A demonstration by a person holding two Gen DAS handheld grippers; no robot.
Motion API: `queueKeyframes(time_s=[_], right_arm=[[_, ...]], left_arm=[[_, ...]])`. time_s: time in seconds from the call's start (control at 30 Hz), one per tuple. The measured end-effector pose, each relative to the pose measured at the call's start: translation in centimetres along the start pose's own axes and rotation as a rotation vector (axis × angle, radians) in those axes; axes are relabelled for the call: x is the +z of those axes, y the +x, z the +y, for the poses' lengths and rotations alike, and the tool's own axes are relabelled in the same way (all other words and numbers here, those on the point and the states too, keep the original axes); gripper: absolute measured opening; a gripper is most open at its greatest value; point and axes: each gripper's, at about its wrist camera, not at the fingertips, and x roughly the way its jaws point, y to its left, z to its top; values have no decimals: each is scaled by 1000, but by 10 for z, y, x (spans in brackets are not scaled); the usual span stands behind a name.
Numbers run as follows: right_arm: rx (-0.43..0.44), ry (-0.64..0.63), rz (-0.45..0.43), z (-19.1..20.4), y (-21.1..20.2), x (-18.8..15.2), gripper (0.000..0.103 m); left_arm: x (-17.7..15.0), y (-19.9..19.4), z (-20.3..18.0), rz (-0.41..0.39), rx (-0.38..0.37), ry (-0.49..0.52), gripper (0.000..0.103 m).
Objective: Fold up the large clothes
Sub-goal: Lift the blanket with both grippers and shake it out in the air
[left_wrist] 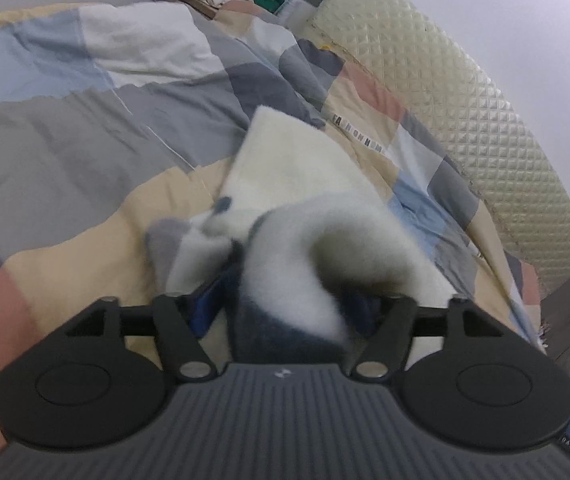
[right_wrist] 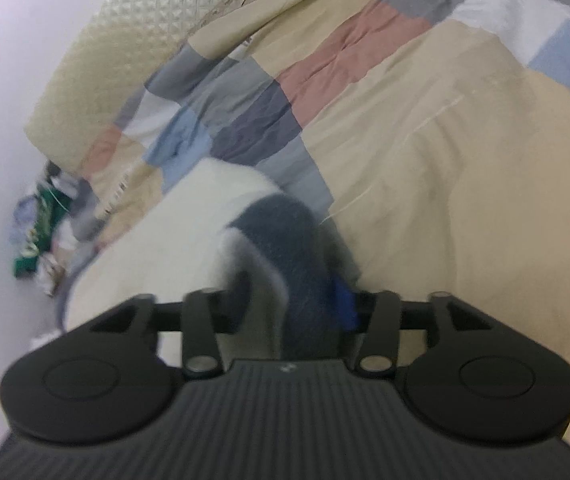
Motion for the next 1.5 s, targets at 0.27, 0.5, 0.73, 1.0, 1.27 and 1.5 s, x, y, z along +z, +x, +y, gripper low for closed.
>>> queueKeyframes(time_s=[0.27,0.5,0.73,1.0,1.27,1.5], right_arm=[[85,38,-10,-4,-45,-24,61],[169,40,206,9,-14,-63,61],[175,40,280,14,21,-77,61],[324,100,252,21,46,-65,60],[548,58,90,36,7,-54,60],[337,74,190,19,31,-62,59]], left_arm=[[-15,-67,-16,-119,-107,67,87],[-52,-48,-53,101,-198,226,87],[-55,10,-36,248,-140,123,86],[-53,30,-29,254,-168,116,51],[-49,-30,-17,196,-504,57,27],[-55,7,3,321,-366,-104,56]])
